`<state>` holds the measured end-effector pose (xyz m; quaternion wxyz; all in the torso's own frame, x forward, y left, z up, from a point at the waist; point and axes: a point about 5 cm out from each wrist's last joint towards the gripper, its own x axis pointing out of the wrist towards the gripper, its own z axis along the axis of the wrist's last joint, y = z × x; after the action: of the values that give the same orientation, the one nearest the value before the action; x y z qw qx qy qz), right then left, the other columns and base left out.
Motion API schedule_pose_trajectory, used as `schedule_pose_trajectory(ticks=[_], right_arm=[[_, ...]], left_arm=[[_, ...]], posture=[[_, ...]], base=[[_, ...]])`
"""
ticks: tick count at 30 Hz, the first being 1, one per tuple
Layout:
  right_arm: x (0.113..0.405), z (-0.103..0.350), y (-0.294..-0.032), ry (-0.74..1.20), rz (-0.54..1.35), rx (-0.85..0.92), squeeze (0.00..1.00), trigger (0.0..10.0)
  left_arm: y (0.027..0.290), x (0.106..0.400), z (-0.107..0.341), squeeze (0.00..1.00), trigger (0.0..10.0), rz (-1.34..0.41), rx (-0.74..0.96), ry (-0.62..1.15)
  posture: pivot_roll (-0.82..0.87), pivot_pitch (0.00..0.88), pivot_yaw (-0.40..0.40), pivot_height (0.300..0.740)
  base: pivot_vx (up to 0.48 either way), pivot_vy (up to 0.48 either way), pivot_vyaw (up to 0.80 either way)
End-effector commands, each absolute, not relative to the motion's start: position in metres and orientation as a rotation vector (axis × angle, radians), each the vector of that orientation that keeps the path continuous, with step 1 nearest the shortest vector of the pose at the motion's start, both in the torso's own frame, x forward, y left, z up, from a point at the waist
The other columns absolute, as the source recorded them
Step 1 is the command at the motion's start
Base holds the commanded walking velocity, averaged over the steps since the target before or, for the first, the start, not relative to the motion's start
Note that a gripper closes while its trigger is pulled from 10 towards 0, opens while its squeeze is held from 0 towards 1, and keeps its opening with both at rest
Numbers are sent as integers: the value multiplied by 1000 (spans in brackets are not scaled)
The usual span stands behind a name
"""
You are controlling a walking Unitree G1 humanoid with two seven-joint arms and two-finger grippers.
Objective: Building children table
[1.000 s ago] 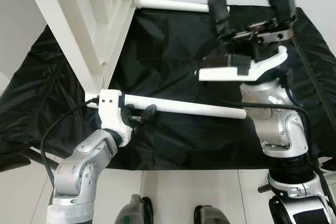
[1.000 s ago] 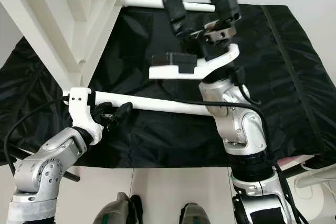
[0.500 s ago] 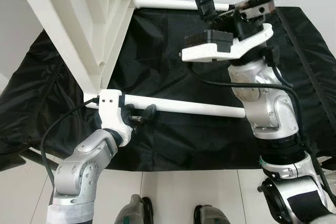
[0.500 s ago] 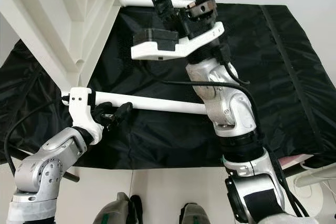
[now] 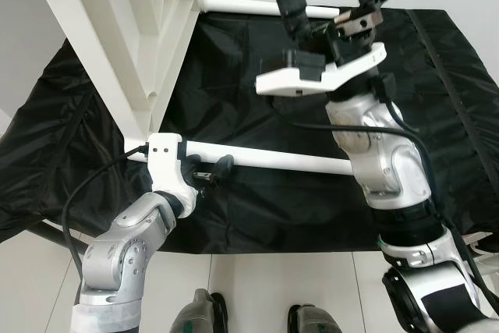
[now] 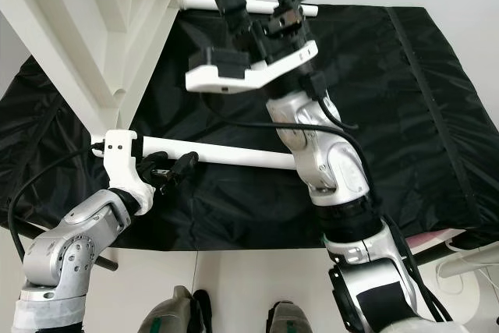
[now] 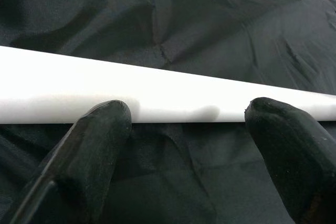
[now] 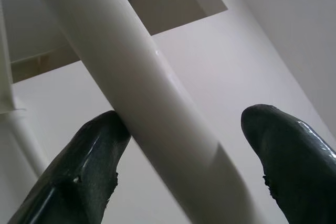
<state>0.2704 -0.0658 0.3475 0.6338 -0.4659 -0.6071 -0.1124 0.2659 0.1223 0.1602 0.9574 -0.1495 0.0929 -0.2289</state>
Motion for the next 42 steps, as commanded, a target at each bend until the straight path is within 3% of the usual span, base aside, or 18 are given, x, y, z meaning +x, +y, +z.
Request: schedule_pose_trajectory(ticks=[1, 6, 11, 12, 13, 14, 23, 26, 31, 35, 39, 42], right_arm=[[269, 348, -61, -1404, -262, -1063, 0, 10000], [267, 358, -56, -1391, -283, -1015, 0, 10000], [276, 359, -49, -1259, -199, -1076, 0, 10000], [279, 359, -48, -1217, -170, -1109, 0, 7490], [279, 359, -48, -1217, -170, -1109, 0, 7490], [282, 358, -48, -1171, -151, -1141, 0, 0], [289, 355, -53, -1058, -146, -1196, 0, 0], [288, 356, -62, -1016, -174, -1167, 0, 0], [285, 360, -74, -966, -209, -1093, 0, 0], [285, 360, -75, -963, -212, -1080, 0, 0], [276, 373, -81, -984, -261, -998, 0, 0], [275, 374, -82, -985, -264, -995, 0, 0]], left_arm=[[124, 266, 158, 0, 10000, -462, -305, 196], [124, 265, 157, 0, 10000, -460, -303, 200], [123, 263, 156, 0, 10000, -467, -305, 207], [123, 263, 155, 0, 10000, -469, -307, 208], [123, 263, 155, 0, 10000, -469, -307, 208], [122, 263, 155, 0, 10000, -472, -311, 211], [117, 258, 153, 0, 10000, -500, -391, 240], [118, 254, 155, 0, 10000, -489, -489, 259], [125, 260, 162, 0, 10000, -367, -625, 245], [126, 263, 163, 0, 10000, -335, -630, 240], [144, 281, 158, 0, 10000, -147, -657, 242], [144, 284, 157, 0, 10000, -148, -668, 249]], posture=[[-20, 132, 91, 740], [-21, 133, 94, 740], [-29, 135, 101, 740], [-29, 135, 101, 740], [-29, 135, 101, 740], [-34, 136, 103, 740], [-51, 150, 103, 740], [-59, 161, 97, 740], [-57, 168, 92, 740], [-57, 168, 92, 740], [-62, 176, 90, 740], [-62, 176, 90, 740]], base=[[0, 0, 0], [0, 0, 0], [0, 0, 0], [0, 0, 0], [0, 0, 0], [0, 0, 0], [0, 0, 0], [0, 0, 0], [0, 0, 0], [0, 0, 0], [0, 0, 0], [0, 0, 0]])
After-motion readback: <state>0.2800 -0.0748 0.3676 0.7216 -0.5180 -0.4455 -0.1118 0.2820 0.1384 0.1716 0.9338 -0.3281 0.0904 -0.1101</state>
